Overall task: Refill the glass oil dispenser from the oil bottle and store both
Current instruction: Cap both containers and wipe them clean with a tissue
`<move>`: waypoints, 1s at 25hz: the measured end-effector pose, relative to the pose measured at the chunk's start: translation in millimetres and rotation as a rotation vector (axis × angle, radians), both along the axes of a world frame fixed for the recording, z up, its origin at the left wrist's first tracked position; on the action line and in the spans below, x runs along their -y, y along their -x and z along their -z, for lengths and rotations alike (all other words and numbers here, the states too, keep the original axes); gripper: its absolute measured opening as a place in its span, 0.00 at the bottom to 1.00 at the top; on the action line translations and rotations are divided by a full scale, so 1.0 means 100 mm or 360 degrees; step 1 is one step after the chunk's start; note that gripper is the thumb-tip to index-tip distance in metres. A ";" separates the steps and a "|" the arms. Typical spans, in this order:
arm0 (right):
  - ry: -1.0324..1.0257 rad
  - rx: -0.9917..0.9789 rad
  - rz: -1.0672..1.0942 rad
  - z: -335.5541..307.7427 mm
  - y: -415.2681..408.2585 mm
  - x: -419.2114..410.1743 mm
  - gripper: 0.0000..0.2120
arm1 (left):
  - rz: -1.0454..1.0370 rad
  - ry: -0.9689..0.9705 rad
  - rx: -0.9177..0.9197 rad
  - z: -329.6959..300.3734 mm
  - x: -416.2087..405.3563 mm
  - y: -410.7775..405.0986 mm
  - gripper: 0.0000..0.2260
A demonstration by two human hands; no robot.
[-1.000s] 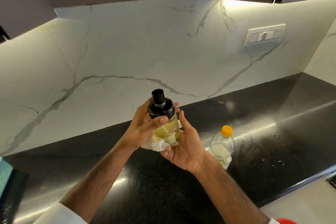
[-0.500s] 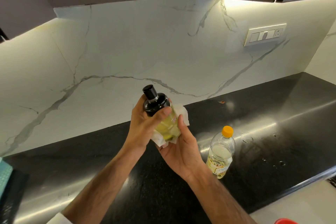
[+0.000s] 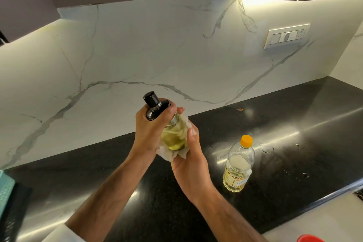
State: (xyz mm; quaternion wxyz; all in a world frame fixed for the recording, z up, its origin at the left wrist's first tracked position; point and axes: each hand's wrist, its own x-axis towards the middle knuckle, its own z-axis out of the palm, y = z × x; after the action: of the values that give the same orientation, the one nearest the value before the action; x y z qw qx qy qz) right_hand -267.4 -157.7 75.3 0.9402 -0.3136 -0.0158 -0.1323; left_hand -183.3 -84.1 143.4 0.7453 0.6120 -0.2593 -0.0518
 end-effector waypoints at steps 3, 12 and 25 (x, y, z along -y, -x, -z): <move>-0.0008 0.0057 0.0170 -0.01 0.06 -0.02 0.27 | -0.0057 0.0029 0.0034 -0.04 0.01 0.04 0.23; 0.0623 -0.0064 0.0764 -0.05 0.09 0.20 0.07 | -0.0036 0.0067 -0.0022 -0.04 -0.05 -0.01 0.19; 0.2085 0.0155 0.1106 -0.06 0.08 0.06 0.29 | -0.0258 0.0005 -0.0052 -0.07 0.04 0.12 0.18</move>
State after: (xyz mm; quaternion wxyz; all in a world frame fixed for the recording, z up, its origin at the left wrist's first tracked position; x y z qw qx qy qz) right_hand -275.1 -163.8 81.6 0.4628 -0.7908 -0.0329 -0.3992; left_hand -195.1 -87.7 150.2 0.7523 0.6288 -0.1966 -0.0009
